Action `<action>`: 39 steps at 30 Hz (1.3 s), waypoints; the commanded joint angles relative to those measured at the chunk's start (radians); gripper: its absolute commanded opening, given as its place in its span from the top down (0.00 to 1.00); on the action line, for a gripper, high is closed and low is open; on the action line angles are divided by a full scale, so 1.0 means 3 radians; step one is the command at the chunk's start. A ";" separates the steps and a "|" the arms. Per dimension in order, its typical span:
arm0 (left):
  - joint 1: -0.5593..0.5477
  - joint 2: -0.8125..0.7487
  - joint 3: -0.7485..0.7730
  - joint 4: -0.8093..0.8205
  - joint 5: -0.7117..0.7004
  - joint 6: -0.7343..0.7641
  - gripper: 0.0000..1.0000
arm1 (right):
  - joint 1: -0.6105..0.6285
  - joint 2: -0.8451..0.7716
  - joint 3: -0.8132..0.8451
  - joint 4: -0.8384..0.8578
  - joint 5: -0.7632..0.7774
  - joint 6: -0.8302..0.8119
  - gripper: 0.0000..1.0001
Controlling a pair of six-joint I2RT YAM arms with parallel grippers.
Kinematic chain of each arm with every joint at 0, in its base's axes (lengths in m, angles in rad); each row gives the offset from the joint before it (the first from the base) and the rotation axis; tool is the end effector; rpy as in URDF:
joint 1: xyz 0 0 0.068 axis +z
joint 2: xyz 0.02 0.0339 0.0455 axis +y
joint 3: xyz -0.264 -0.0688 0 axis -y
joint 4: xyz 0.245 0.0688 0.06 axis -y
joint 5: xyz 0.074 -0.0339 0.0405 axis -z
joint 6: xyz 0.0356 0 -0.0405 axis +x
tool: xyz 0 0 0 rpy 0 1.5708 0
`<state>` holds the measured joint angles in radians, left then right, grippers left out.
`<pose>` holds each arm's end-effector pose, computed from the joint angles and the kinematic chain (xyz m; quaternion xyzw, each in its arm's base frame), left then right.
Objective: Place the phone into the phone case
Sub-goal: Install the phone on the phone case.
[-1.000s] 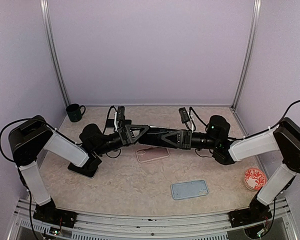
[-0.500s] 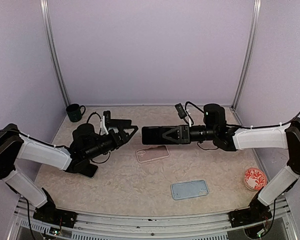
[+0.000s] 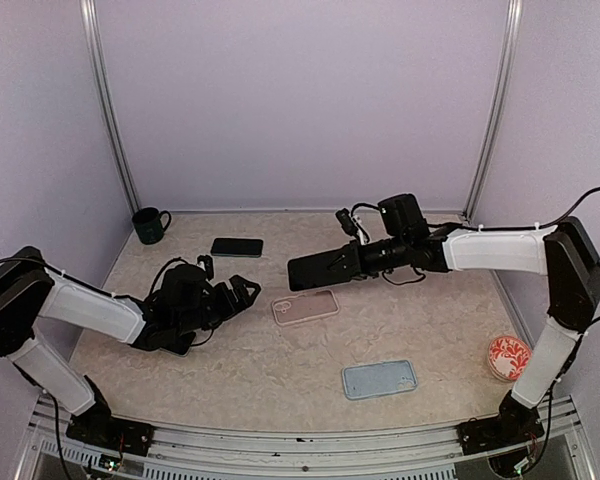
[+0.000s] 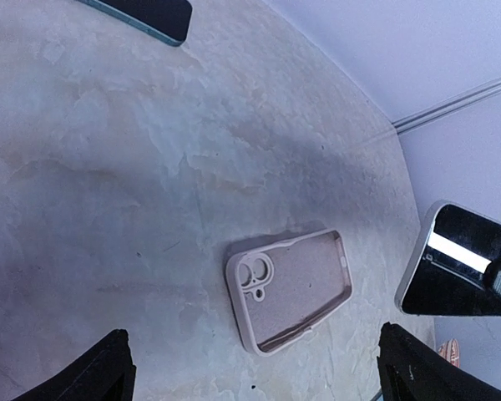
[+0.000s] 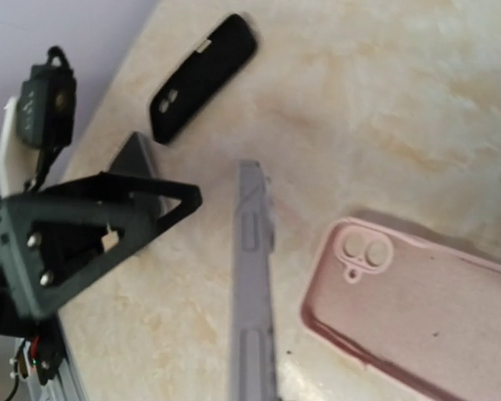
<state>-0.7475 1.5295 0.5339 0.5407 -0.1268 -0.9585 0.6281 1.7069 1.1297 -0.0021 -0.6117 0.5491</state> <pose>0.2164 -0.1945 0.1563 -0.1225 0.8384 -0.3627 0.3880 0.2956 0.2399 0.2352 -0.1762 0.8325 0.4721 0.2302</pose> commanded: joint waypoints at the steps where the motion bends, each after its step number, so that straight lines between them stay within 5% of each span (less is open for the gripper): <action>1: 0.0017 0.0191 0.0080 0.0166 0.0157 -0.0102 0.01 | -0.0059 0.0358 0.0452 -0.0542 -0.0236 0.0044 1.00; 39: -0.0117 0.1025 0.0666 0.0443 0.0609 -0.0136 0.01 | -0.0278 0.1458 0.1091 -0.0857 -0.1086 0.0161 1.00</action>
<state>-0.7677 1.8072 0.7021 0.6594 0.0395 -0.9958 0.5571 2.1246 1.4261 -0.2676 -0.8837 0.5961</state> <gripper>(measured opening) 0.988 0.052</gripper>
